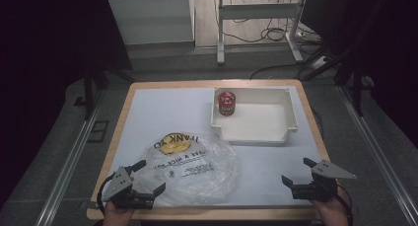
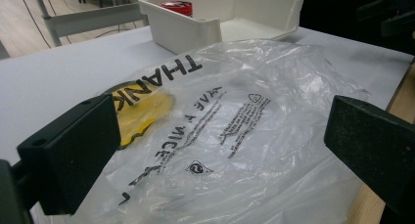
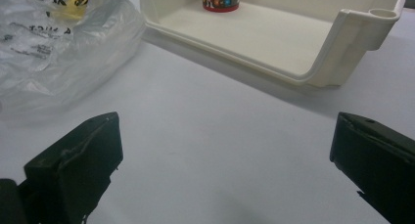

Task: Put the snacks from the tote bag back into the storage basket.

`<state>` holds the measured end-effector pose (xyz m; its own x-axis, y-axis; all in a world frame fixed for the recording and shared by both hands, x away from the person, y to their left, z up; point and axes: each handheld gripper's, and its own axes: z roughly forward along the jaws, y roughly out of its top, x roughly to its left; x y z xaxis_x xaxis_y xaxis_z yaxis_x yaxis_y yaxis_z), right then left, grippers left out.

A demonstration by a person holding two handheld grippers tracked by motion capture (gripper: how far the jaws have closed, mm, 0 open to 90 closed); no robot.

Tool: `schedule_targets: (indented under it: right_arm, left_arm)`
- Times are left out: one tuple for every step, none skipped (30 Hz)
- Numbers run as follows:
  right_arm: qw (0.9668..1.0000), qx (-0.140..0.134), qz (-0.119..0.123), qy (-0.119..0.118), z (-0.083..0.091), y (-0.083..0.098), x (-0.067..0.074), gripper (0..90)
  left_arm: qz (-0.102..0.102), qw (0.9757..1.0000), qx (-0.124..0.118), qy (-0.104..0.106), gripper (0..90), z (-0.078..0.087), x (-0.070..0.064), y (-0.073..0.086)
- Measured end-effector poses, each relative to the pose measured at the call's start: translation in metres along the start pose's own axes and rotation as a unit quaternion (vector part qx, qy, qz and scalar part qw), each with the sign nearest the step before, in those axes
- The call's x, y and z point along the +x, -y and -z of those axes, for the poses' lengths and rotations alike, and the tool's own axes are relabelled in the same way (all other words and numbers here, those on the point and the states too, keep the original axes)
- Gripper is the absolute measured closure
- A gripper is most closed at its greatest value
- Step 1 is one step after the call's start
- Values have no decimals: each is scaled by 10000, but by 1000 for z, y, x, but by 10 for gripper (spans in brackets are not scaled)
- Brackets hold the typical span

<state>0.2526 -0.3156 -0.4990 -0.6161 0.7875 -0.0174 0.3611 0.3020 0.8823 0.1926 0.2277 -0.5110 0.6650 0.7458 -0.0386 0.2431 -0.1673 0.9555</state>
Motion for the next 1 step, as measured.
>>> schedule_targets:
  right_arm:
    - [10000,23,41,20,0,0,0,0]
  left_arm:
    - [3,10000,-3,2,2,0,0,0]
